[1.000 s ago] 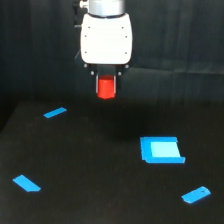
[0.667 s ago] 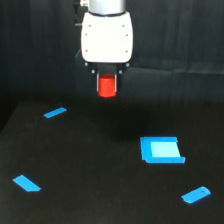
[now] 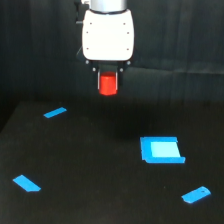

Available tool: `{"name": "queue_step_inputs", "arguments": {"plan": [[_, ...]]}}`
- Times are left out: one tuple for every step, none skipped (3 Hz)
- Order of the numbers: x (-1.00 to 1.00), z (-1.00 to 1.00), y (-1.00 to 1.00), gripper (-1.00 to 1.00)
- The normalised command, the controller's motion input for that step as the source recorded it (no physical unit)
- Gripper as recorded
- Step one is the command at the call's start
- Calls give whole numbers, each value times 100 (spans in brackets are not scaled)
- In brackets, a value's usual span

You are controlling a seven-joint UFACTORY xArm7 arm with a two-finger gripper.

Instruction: Pick up the red object from the table

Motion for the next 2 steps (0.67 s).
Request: {"name": "queue_step_inputs", "arguments": {"plan": [[6,10,0,-98],[4,15,0,-88]]}}
